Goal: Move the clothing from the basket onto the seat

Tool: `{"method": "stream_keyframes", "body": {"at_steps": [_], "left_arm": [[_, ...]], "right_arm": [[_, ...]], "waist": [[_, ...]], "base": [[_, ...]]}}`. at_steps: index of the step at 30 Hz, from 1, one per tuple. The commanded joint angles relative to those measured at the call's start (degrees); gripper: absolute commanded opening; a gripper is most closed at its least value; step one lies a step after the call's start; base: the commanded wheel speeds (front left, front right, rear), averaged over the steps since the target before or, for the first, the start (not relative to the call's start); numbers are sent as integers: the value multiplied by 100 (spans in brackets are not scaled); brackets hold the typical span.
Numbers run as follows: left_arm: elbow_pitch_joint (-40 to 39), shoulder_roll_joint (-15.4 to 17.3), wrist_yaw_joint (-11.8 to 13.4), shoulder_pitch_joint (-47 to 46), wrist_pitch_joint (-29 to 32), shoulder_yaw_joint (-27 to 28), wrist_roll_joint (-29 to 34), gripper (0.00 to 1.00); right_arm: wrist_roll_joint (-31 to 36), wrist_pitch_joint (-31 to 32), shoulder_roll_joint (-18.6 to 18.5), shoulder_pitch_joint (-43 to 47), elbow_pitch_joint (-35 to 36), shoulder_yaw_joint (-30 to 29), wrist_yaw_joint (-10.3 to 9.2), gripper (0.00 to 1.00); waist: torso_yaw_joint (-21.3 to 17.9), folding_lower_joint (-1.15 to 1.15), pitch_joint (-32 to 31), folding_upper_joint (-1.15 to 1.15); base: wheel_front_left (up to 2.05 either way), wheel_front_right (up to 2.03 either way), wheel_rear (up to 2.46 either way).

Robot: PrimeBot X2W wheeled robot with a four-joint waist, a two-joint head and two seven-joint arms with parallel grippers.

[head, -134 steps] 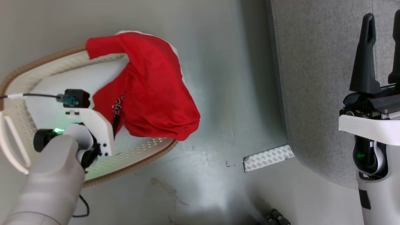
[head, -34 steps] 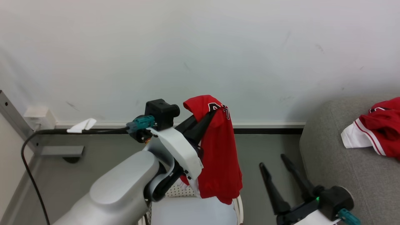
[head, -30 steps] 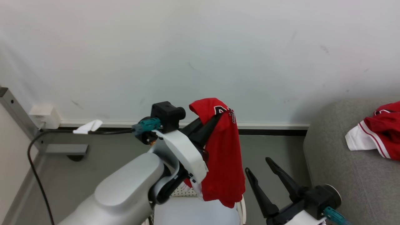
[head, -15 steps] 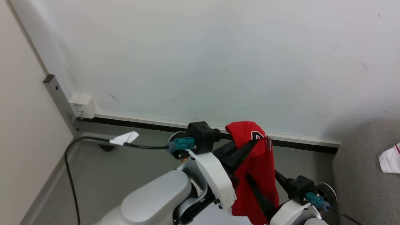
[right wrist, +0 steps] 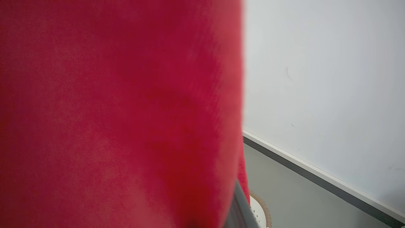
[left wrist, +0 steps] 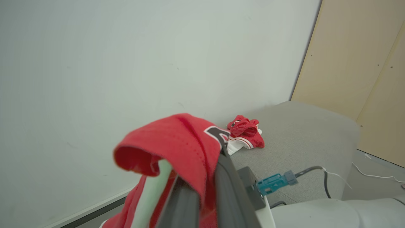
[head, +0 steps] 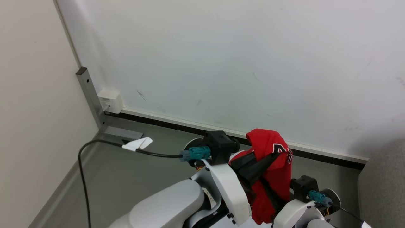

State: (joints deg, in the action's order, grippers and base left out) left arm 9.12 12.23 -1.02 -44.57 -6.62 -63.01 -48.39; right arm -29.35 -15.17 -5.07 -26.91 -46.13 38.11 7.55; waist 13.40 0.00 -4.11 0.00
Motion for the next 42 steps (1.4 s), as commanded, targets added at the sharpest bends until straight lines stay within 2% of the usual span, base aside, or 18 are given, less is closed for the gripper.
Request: {"method": "stream_keyframes", "body": {"at_steps": [1,7,12,16,21,22,23,24,35,42], "left_arm": [[-12,49,18,75,11,27,-69,0],[40,122,77,80,-21,63,-71,0],[170,264,141,214,-82,105,-131,0],[398,452,217,465,-160,129,-165,0],[536,551,196,710,-299,98,-210,0],[543,553,171,746,-324,74,-217,9],[547,565,154,778,-332,59,-233,47],[546,567,129,792,-334,43,-230,100],[444,656,207,895,-493,-12,-52,100],[418,728,259,910,-609,7,26,100]], "right_arm": [[-64,4,0,-52,-7,10,-13,0],[-138,4,-74,-36,121,-109,-13,0],[-179,3,-145,102,428,-525,-13,0],[-109,2,-172,144,651,-732,-13,0],[-50,3,-269,257,1063,-1100,-13,0],[-20,3,-298,276,1143,-1180,-13,0],[16,3,-320,284,1218,-1242,-13,0],[46,2,-352,293,1288,-1340,-13,0],[445,3,-491,408,1963,-2351,-13,0],[691,3,-617,514,2308,-2692,-13,0]], "waist": [[4,0,6,0],[-50,0,34,0],[-164,0,84,0],[-360,0,145,0],[-614,0,218,0],[-665,0,231,0],[-732,0,245,0],[-788,0,257,0],[-1689,0,412,0],[-2363,0,553,0]], "base": [[0,0,0],[0,0,0],[0,0,0],[0,0,0],[0,0,0],[0,0,0],[0,0,0],[0,0,0],[0,0,0],[0,0,0]]}}
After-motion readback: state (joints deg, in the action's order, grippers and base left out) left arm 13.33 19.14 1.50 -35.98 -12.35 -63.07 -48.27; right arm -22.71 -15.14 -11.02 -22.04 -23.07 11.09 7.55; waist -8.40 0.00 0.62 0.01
